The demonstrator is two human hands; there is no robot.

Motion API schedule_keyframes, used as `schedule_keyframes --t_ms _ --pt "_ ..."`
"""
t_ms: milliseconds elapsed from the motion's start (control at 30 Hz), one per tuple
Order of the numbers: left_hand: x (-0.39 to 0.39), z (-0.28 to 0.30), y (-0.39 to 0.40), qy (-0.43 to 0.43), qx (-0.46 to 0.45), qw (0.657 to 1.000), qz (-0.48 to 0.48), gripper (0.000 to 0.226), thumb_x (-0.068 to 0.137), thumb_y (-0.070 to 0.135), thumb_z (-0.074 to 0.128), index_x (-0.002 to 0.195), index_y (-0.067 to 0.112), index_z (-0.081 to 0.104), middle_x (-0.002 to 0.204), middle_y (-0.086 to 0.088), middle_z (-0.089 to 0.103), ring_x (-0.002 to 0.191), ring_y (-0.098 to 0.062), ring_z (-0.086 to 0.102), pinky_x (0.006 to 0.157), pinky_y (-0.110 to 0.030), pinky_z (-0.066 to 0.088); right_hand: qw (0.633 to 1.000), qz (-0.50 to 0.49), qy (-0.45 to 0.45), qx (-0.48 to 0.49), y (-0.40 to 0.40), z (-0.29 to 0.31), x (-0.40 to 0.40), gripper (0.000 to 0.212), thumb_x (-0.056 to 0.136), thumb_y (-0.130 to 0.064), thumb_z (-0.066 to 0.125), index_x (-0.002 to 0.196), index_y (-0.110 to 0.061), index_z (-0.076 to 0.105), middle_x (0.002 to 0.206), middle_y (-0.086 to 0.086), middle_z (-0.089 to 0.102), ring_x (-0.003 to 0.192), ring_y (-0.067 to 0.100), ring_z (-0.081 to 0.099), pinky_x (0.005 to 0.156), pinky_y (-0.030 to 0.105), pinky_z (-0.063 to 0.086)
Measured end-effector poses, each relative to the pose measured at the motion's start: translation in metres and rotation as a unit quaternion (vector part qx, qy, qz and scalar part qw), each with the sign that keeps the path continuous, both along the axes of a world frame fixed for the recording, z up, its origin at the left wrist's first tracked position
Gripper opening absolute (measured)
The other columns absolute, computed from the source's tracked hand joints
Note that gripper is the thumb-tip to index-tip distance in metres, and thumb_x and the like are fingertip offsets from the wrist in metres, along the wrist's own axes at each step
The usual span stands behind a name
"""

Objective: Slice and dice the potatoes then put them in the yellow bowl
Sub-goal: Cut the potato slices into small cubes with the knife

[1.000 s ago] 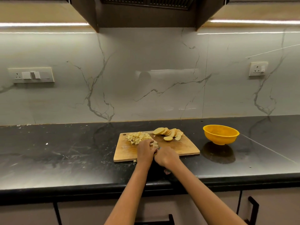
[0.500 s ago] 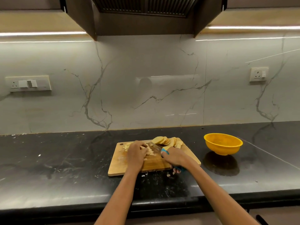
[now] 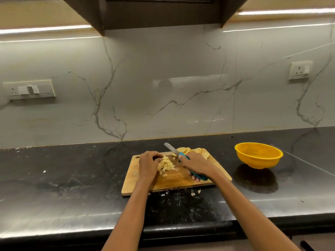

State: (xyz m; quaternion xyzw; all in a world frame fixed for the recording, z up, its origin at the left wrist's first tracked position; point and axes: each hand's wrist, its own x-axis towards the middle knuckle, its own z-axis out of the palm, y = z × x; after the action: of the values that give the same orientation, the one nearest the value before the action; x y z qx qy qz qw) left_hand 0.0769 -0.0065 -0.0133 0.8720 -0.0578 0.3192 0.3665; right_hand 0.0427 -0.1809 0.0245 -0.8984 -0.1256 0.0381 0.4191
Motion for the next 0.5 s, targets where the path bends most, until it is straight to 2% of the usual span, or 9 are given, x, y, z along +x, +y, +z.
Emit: schedule_keyframes --t_ms 133,233,300,400,500 --pt "-0.014 0.000 0.011 0.067 0.012 0.997 -0.038 0.026 0.086 -0.004 0.058 0.103 0.009 0.071 0.107 -0.004 0.068 0.103 -0.014 0.061 0.093 -0.024 0.047 0.996 -0.027 -0.041 0.079 0.008 -0.006 0.012 0.032 0.103 -0.037 0.034 0.086 -0.012 0.048 0.061 0.002 0.052 0.039 0.008 0.045 0.036 0.018 0.041" --pt "-0.022 -0.006 0.019 0.119 0.059 0.988 -0.078 0.028 0.081 0.012 0.070 0.109 0.013 0.069 0.112 -0.001 0.066 0.103 -0.012 0.059 0.094 -0.025 0.046 0.986 -0.053 -0.085 0.135 0.017 -0.019 0.024 0.034 0.102 -0.038 0.035 0.094 -0.009 0.052 0.061 0.002 0.053 0.039 0.007 0.046 0.038 0.019 0.042" --pt "-0.021 -0.008 0.019 0.139 0.092 0.984 -0.069 0.033 0.076 0.022 0.075 0.108 0.015 0.069 0.109 0.000 0.068 0.095 -0.010 0.060 0.091 -0.026 0.049 0.981 -0.070 -0.151 0.101 0.022 -0.025 0.031 0.032 0.102 -0.037 0.036 0.095 -0.011 0.053 0.065 0.002 0.055 0.045 0.007 0.048 0.045 0.020 0.045" --pt "-0.014 -0.008 0.013 0.104 0.106 0.988 -0.033 0.026 0.074 0.025 0.077 0.098 0.016 0.071 0.098 0.001 0.069 0.085 -0.009 0.061 0.083 -0.023 0.049 0.961 -0.105 -0.248 0.061 0.026 -0.028 0.039 0.028 0.101 -0.036 0.038 0.096 -0.013 0.052 0.076 0.004 0.058 0.060 0.011 0.054 0.057 0.024 0.048" --pt "-0.006 -0.006 0.006 0.054 0.099 0.994 -0.003 0.019 0.076 0.023 0.076 0.091 0.014 0.069 0.092 -0.001 0.067 0.082 -0.011 0.060 0.077 -0.023 0.049 0.943 -0.147 -0.296 0.042 0.018 -0.028 0.048 0.032 0.101 -0.035 0.038 0.099 -0.008 0.054 0.075 0.004 0.058 0.062 0.012 0.056 0.054 0.020 0.044"
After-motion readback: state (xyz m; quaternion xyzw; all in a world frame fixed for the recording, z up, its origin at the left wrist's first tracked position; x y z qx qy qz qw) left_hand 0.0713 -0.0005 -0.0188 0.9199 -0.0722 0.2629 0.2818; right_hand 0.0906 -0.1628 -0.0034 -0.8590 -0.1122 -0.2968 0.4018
